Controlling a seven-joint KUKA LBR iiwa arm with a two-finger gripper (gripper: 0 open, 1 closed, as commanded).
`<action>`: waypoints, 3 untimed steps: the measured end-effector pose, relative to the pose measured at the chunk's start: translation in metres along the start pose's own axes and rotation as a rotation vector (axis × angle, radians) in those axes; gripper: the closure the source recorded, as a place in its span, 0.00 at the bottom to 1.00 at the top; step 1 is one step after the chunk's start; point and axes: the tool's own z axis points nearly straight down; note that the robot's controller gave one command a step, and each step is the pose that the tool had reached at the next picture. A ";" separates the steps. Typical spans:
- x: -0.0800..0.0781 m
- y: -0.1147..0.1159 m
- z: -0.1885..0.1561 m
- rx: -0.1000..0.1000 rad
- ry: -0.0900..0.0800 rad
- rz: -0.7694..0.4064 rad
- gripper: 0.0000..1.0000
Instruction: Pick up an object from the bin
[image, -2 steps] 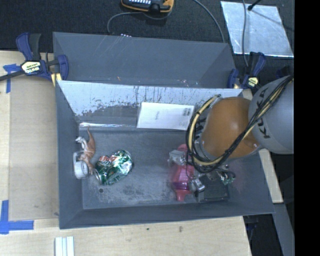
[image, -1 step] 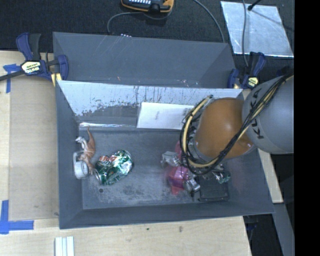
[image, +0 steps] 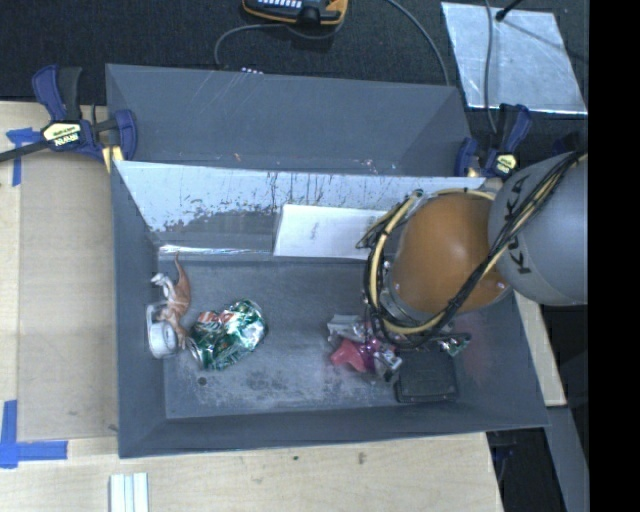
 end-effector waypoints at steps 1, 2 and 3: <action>0.000 0.000 0.000 0.000 0.000 0.000 1.00; -0.015 -0.007 -0.111 0.001 -0.003 0.058 1.00; -0.015 -0.007 -0.111 0.001 -0.002 0.058 1.00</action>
Offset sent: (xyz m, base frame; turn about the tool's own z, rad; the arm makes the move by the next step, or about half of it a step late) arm 0.0151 0.0049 0.1111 0.0570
